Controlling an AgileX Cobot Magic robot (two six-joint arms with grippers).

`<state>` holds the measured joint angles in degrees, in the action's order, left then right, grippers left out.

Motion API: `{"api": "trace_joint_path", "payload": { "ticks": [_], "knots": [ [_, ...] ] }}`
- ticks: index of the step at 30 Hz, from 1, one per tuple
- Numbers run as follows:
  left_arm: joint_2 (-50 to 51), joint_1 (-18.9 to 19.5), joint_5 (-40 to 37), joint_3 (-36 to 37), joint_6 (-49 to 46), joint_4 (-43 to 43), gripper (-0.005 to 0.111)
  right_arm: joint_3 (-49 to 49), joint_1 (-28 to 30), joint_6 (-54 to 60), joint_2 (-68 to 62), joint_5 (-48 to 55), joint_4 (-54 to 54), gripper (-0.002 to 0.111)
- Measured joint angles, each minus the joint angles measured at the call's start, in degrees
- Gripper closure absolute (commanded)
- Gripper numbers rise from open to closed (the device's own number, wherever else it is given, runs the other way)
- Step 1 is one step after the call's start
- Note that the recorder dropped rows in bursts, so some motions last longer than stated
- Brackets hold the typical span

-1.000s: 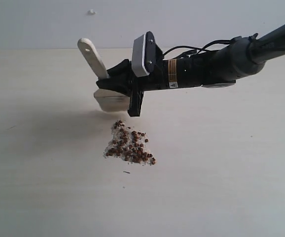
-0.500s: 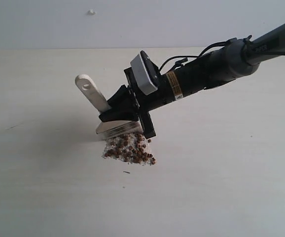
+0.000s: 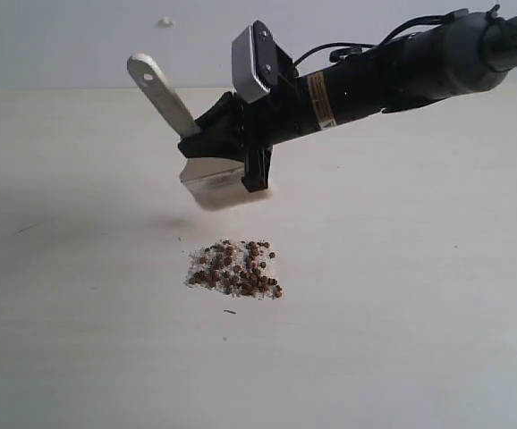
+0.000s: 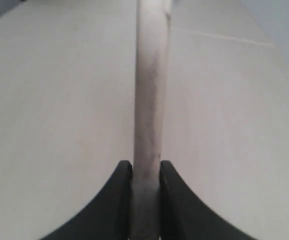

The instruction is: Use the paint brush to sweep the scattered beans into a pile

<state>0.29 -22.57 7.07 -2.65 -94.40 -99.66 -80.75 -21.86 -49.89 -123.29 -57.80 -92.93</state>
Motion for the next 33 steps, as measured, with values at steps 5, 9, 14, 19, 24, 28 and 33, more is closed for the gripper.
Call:
{"api": "trace_joint_path", "payload": {
  "ticks": [5, 9, 14, 19, 24, 28, 33],
  "knots": [
    [0.0, 0.0, 0.0, 0.0, 0.0, 0.0, 0.107, 0.0, 0.0, -16.2, 2.7, 17.5, -3.0, 0.108],
    [0.0, 0.0, 0.0, 0.0, 0.0, 0.0, 0.107, 2.6, -0.5, -28.3, 5.5, 28.9, -6.7, 0.108],
    [0.0, 0.0, 0.0, 0.0, 0.0, 0.0, 0.107, 8.9, -1.3, -33.4, 9.2, 38.3, -6.3, 0.108],
    [0.0, 0.0, 0.0, 0.0, 0.0, 0.0, 0.107, 14.9, -3.5, -34.0, 10.5, 45.6, -1.0, 0.108],
    [0.0, 0.0, 0.0, 0.0, 0.0, 0.0, 0.107, 18.8, -7.3, -34.3, 11.2, 51.0, 3.5, 0.108],
    [0.0, 0.0, 0.0, 0.0, 0.0, 0.0, 0.107, 19.8, -10.8, -34.3, 11.3, 53.3, 5.3, 0.108],
    [0.0, 0.0, 0.0, 0.0, 0.0, 0.0, 0.107, 20.2, -14.1, -34.4, 12.6, 64.5, 6.4, 0.108]
  ]
}}
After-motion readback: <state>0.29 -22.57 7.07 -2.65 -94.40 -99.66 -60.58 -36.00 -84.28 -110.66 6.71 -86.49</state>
